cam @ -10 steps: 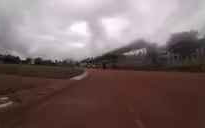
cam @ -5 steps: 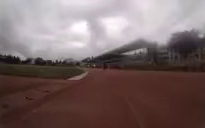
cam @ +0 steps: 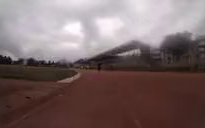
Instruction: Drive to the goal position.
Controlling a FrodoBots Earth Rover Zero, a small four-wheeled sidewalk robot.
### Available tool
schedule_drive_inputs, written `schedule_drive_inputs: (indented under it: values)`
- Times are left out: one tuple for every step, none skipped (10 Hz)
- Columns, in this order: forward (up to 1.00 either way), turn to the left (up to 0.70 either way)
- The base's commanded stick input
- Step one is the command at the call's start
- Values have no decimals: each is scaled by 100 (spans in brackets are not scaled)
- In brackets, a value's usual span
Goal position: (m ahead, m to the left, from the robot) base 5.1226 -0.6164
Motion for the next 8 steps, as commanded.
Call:
schedule_drive_inputs:
  values:
    - [70,4]
    - [70,0]
    - [70,0]
    - [70,0]
    - [70,0]
    - [70,0]
    - [70,0]
    - [70,0]
